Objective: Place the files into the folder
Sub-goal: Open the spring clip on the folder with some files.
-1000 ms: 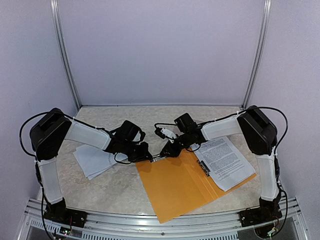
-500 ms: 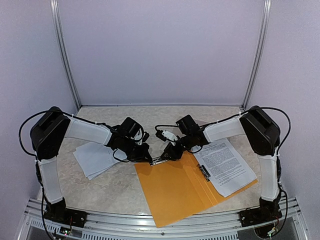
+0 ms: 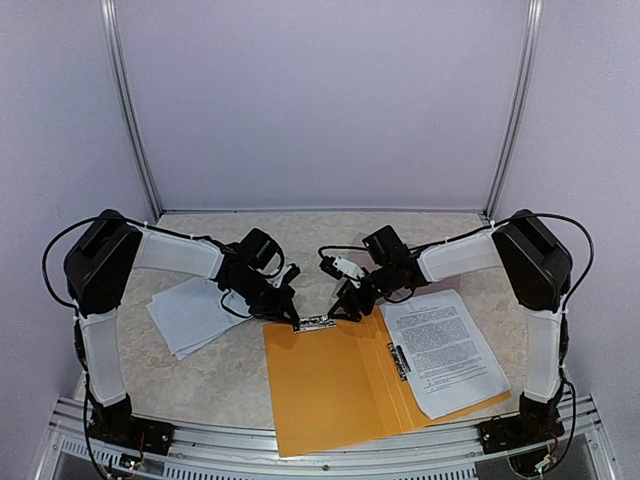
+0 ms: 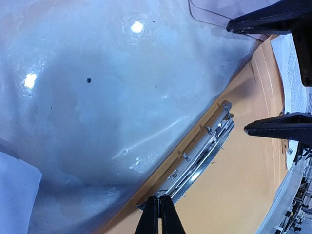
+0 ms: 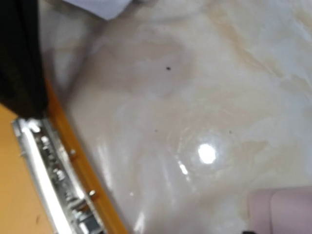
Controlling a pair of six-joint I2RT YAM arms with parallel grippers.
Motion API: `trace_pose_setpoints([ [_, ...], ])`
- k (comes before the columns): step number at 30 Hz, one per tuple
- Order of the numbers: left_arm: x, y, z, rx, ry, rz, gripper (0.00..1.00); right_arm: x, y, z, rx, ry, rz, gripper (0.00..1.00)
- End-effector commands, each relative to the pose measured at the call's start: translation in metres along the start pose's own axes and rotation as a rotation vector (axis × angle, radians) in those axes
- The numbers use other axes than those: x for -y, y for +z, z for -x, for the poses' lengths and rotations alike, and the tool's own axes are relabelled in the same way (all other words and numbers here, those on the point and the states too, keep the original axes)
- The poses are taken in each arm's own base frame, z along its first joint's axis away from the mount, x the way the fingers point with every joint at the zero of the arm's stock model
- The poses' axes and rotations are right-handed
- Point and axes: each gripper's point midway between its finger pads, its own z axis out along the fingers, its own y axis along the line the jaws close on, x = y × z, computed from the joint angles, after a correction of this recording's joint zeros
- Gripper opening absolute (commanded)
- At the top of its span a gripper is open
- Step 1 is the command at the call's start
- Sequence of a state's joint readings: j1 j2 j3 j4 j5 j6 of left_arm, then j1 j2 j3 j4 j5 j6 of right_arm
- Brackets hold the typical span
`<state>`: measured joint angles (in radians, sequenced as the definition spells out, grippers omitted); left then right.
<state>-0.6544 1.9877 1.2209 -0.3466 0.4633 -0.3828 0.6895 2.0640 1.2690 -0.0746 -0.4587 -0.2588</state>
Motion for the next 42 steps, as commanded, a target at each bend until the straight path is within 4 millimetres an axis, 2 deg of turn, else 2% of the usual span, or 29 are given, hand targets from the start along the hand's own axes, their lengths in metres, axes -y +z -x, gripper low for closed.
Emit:
trace_pose_setpoints([
  [1,-0.024,0.004,-0.01,-0.067,0.01,0.055,0.0,-0.016,-0.013,0.019,0.078,-0.053,0.081,0.73],
  [6,-0.021,0.003,0.005,-0.054,0.071,0.018,0.0,-0.023,-0.01,0.016,0.08,-0.086,0.13,0.72],
  [14,-0.019,-0.001,0.026,-0.028,0.11,-0.05,0.0,-0.019,0.005,0.009,0.049,-0.11,0.136,0.68],
  [24,-0.018,0.001,0.027,-0.035,0.106,-0.075,0.0,-0.014,0.023,-0.001,0.008,-0.125,0.127,0.67],
  [31,-0.018,0.004,0.024,-0.039,0.09,-0.087,0.0,-0.018,0.037,-0.009,-0.017,-0.129,0.139,0.51],
  [35,-0.019,0.005,0.024,-0.039,0.082,-0.08,0.0,-0.019,0.039,-0.014,-0.028,-0.121,0.142,0.38],
  [42,-0.022,0.004,0.023,-0.033,0.075,-0.062,0.0,-0.018,0.038,-0.036,-0.074,-0.104,0.106,0.26],
])
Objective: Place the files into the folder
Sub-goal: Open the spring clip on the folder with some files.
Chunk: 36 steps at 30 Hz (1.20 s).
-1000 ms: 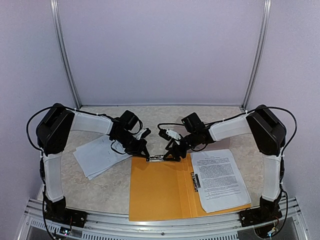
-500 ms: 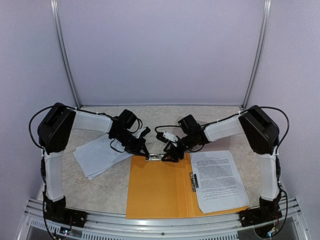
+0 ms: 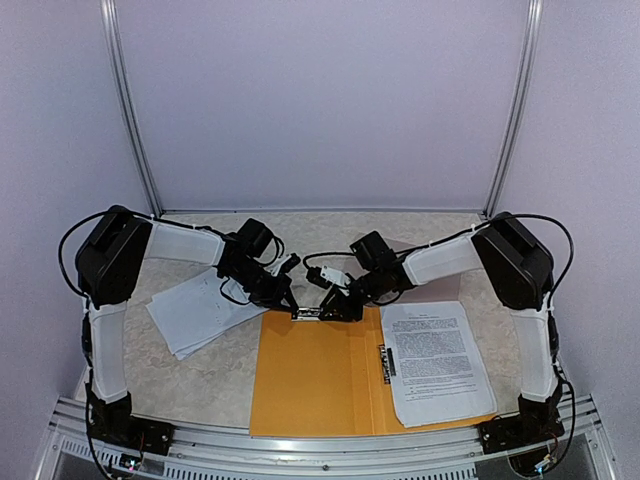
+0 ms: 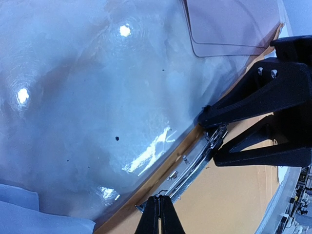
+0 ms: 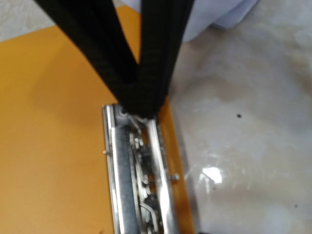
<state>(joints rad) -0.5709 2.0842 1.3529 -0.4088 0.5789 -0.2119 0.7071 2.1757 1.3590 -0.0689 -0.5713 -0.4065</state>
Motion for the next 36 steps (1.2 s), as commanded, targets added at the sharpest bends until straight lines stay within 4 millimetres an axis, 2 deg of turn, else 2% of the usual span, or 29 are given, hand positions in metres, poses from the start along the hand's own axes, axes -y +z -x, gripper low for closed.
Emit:
trace_pose_setpoints([
  [1,-0.01,0.006,-0.008,-0.025,-0.019,0.018,0.0,-0.009,0.009,-0.043,-0.107,0.057,-0.012,0.25],
  [8,-0.012,0.008,-0.014,-0.022,-0.063,0.021,0.0,-0.011,0.01,-0.062,-0.149,0.085,-0.032,0.11],
  [13,-0.011,0.013,-0.026,-0.011,-0.124,0.044,0.0,-0.008,0.012,-0.076,-0.189,0.122,-0.062,0.0],
  [19,-0.018,0.031,-0.044,-0.03,-0.184,0.075,0.0,-0.003,0.016,-0.092,-0.239,0.163,-0.096,0.0],
  [25,-0.02,0.036,-0.053,-0.026,-0.228,0.088,0.0,0.004,0.016,-0.099,-0.271,0.184,-0.131,0.0],
  [36,-0.04,0.053,-0.104,-0.147,-0.271,0.195,0.0,0.008,0.017,-0.104,-0.297,0.202,-0.155,0.0],
])
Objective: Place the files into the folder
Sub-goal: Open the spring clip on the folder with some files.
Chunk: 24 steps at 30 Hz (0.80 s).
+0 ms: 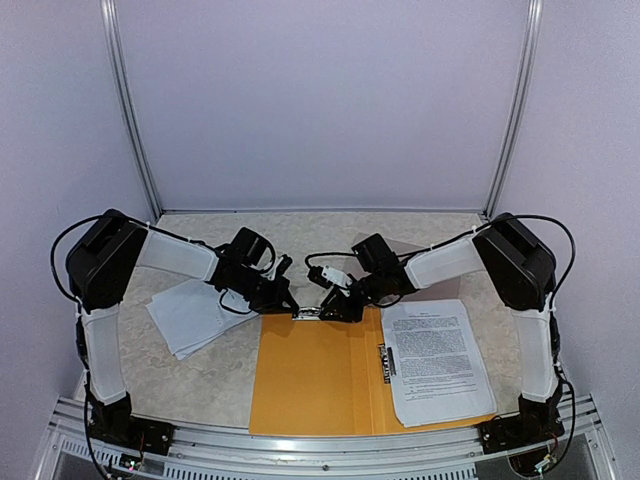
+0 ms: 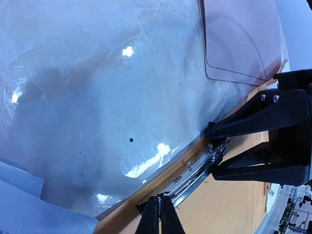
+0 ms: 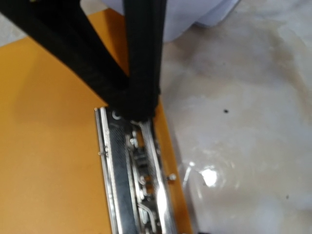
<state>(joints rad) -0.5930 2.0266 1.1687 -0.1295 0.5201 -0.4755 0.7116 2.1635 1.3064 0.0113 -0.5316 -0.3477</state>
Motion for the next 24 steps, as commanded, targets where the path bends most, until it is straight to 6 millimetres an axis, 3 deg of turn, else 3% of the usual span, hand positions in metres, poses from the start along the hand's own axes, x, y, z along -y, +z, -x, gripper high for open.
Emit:
trace_pose_setpoints([
  [1,-0.056,0.033,-0.102,-0.269,-0.095,0.235,0.0,0.008,0.015,-0.101,-0.313,0.16,-0.115,0.0],
  [20,-0.091,0.022,-0.165,-0.485,-0.026,0.523,0.0,0.015,0.01,-0.109,-0.368,0.232,-0.176,0.0],
  [24,-0.082,0.024,-0.167,-0.478,-0.022,0.49,0.0,0.015,0.01,-0.111,-0.379,0.244,-0.183,0.0],
])
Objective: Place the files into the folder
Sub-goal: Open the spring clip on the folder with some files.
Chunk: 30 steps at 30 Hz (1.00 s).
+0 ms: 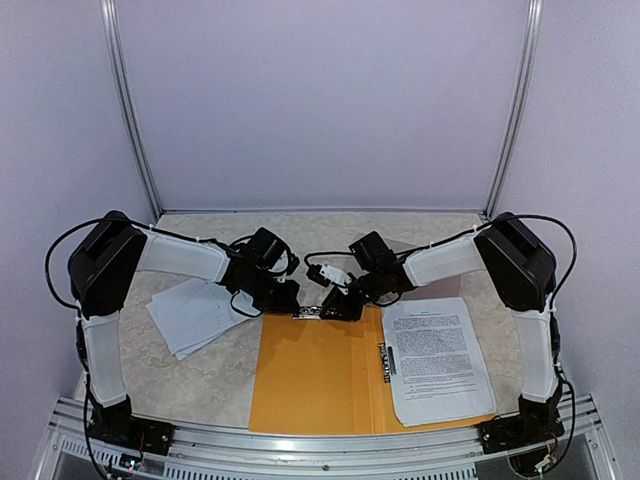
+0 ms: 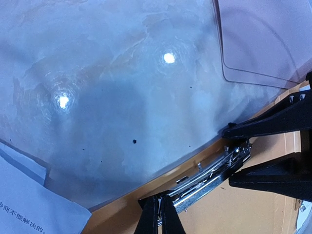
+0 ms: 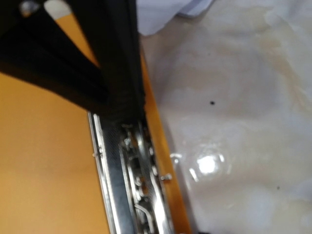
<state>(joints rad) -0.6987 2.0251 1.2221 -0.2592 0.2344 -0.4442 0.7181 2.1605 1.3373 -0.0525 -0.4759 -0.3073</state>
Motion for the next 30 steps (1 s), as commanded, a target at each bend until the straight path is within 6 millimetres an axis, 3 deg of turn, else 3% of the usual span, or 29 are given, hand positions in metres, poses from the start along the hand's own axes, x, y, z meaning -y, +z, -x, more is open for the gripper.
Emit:
trace_pose_setpoints([
  [1,-0.051,0.029,-0.162,-0.494,-0.043,0.208,0.0,0.016,0.017,-0.11,-0.336,0.197,-0.157,0.0],
  [9,-0.02,0.014,-0.151,-0.456,0.002,0.154,0.0,0.021,0.016,-0.111,-0.34,0.246,-0.192,0.0],
  [19,-0.005,0.004,-0.149,-0.44,0.02,0.128,0.0,0.021,0.017,-0.113,-0.345,0.265,-0.205,0.0],
  [27,0.018,-0.007,-0.139,-0.402,0.034,0.027,0.0,0.024,0.017,-0.116,-0.354,0.278,-0.227,0.0],
  [30,0.018,-0.01,-0.133,-0.376,0.036,0.034,0.0,0.024,0.016,-0.116,-0.356,0.277,-0.226,0.0],
])
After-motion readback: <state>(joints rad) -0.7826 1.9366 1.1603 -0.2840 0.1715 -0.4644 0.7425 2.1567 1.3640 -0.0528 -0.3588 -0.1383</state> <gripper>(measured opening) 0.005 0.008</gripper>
